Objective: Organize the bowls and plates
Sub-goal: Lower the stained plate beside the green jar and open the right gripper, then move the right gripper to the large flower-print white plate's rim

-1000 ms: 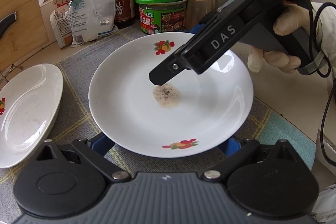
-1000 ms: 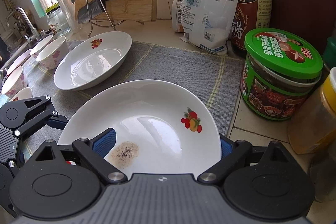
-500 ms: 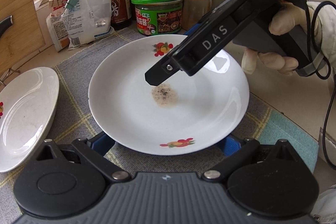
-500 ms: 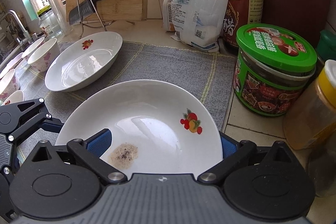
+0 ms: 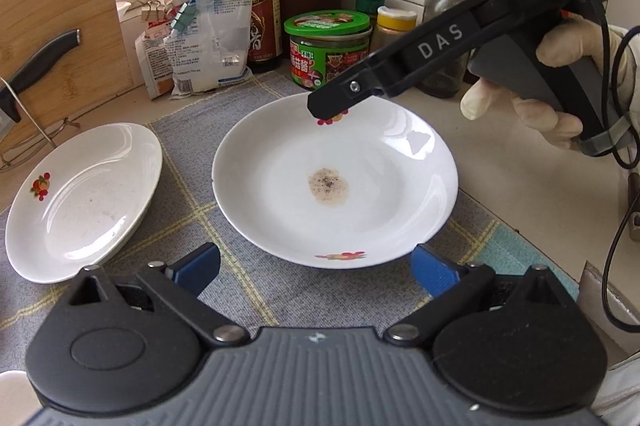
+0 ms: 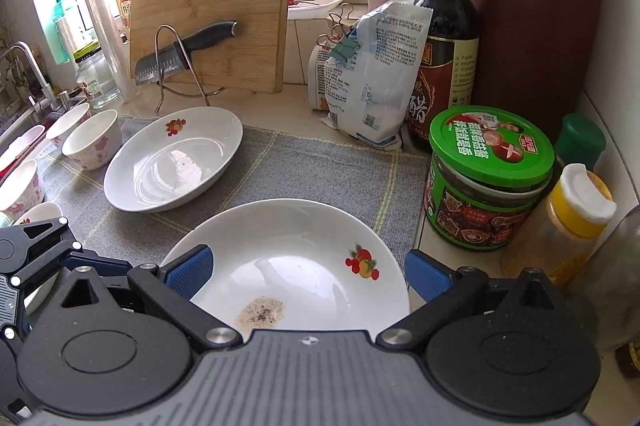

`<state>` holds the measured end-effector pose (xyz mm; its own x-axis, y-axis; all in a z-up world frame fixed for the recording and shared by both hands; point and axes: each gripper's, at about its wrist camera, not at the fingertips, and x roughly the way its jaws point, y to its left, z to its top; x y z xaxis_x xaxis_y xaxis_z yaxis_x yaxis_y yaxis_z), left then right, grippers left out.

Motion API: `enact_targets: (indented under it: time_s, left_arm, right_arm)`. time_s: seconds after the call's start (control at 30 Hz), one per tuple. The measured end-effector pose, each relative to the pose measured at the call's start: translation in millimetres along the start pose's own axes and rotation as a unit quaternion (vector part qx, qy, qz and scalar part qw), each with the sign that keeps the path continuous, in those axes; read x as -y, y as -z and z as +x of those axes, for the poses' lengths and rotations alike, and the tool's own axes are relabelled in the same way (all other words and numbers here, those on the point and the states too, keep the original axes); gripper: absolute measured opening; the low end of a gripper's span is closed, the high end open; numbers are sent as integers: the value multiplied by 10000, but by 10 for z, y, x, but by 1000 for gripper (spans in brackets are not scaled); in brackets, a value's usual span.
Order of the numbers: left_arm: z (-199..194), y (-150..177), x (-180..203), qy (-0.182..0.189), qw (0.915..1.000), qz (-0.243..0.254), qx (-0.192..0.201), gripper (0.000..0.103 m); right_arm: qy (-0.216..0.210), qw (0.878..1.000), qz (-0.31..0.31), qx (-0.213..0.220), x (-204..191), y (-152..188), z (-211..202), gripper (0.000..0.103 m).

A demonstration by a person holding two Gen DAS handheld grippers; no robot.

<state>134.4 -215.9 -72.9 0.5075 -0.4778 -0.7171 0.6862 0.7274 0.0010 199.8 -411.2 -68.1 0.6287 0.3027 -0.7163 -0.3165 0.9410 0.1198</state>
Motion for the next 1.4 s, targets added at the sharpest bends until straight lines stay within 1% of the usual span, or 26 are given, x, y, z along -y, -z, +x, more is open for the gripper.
enact_targets:
  time_s: [0.17,0.3,0.47,0.53,0.73,0.83,0.87,1.0,1.17,1.27,1.4]
  left_arm:
    - [-245,1,35,-244,9993,-197,214,101]
    - [-451,58,96,-454,9982,-282,273,102]
    - [-718,159,151,-770,9948,-557,367,102]
    - [-803,209,157,-885,9931,-686,358,102]
    - [-1039,399,183,-1205,9876,-945,361,102]
    - [-1131,482,171,-1290,9858,-1001,391,102]
    - [-1168,520,165,-1316,9852,-1018,405,102]
    - [-1262,642,106,-1341,9844,-1066,406,102]
    - [-1385,853,-36,-1321,9847,-1084,355,102]
    - [-1452,1009,-155,-1341,9852,-1043,208,102]
    - [-1617,1197,-350,-1289,9858,-1060,201,102]
  right_arm:
    - [-10,10000,-72,38,-197,-34,-127,103]
    - [-138,9998,-144,83,-388,-21,-218,103]
    - [-342,9991,-248,88,-622,46,-260,103]
    - [-554,9979,-341,21,-723,105,-246,103]
    - [-950,9938,-560,-168,-1033,273,-215,103]
    - [-1197,9903,-620,-335,-1169,345,-188,103]
    - [-1218,9897,-655,-376,-1211,364,-179,103]
    - [-1253,9879,-776,-479,-1390,436,-176,103]
    - [-1050,9896,-873,-461,-1632,503,-135,103]
    - [-924,9905,-855,-557,-1795,556,-57,103]
    - [-812,9912,-839,-619,-2025,592,2,103]
